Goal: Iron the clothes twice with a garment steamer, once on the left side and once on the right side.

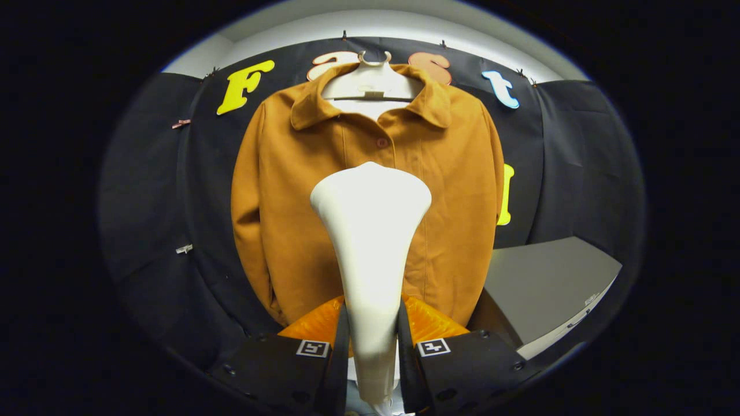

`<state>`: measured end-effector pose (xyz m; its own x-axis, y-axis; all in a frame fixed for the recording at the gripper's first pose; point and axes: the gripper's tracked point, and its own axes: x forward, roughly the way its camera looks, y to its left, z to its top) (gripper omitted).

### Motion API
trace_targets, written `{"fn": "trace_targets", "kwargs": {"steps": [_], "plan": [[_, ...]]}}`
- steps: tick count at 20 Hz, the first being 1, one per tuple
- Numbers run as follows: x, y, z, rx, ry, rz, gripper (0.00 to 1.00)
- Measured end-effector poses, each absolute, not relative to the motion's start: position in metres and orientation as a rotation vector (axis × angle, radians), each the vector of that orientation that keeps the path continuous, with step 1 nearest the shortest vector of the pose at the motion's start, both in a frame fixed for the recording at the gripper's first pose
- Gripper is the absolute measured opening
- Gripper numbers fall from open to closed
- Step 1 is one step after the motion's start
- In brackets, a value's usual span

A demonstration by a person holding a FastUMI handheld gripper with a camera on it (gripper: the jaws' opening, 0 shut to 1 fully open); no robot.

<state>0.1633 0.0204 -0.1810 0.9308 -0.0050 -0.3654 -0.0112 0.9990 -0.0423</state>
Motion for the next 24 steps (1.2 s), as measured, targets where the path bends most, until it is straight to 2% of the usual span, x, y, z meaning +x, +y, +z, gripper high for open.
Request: {"fn": "trace_targets", "kwargs": {"steps": [10, 24], "plan": [[0.154, -0.010, -0.093, -0.068, 0.073, -0.021, 0.40], [0.167, -0.035, -0.079, -0.062, 0.035, -0.040, 0.40]]}}
